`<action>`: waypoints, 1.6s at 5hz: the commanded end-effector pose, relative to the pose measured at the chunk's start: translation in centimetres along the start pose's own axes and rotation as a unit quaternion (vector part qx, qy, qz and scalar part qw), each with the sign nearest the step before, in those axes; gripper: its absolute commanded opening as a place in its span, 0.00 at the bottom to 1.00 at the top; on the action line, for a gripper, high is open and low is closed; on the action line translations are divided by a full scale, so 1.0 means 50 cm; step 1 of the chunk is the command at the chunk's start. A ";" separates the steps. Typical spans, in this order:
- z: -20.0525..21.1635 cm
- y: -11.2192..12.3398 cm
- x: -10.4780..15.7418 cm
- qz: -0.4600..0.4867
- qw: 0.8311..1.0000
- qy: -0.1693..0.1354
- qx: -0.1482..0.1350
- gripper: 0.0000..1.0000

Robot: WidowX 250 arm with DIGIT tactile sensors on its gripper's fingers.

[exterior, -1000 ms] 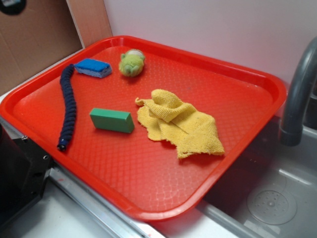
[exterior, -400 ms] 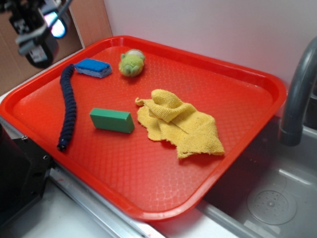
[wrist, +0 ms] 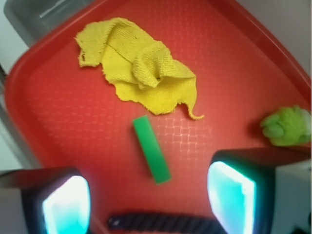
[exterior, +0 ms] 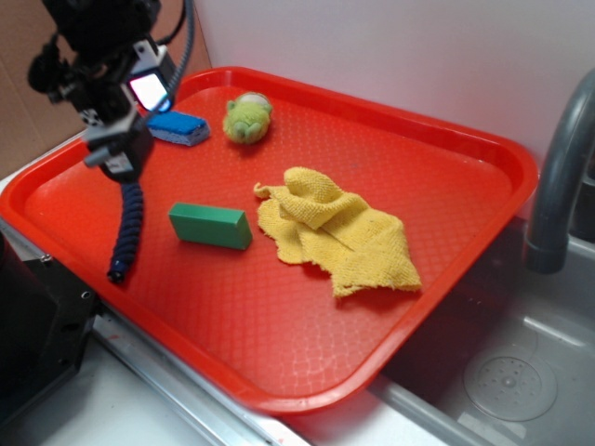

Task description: Grab the green block.

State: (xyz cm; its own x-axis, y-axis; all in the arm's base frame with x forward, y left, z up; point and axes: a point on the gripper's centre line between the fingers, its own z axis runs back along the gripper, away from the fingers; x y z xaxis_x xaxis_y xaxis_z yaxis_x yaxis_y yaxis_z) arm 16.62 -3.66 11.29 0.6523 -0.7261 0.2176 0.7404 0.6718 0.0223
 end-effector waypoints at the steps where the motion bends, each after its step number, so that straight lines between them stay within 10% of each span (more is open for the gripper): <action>1: -0.048 -0.003 0.017 -0.018 0.999 0.015 0.023 1.00; 5: -0.178 0.005 0.007 -0.025 0.997 0.068 0.027 0.95; 6: -0.186 0.009 0.005 -0.025 0.997 0.072 0.024 0.00; 8: -0.185 0.012 0.009 -0.015 0.995 0.085 0.039 0.00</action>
State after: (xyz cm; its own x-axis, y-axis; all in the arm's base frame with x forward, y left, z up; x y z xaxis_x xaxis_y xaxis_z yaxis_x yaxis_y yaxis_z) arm 18.39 -4.74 1.98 0.6533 -0.7567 0.0228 0.7524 0.6524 0.0909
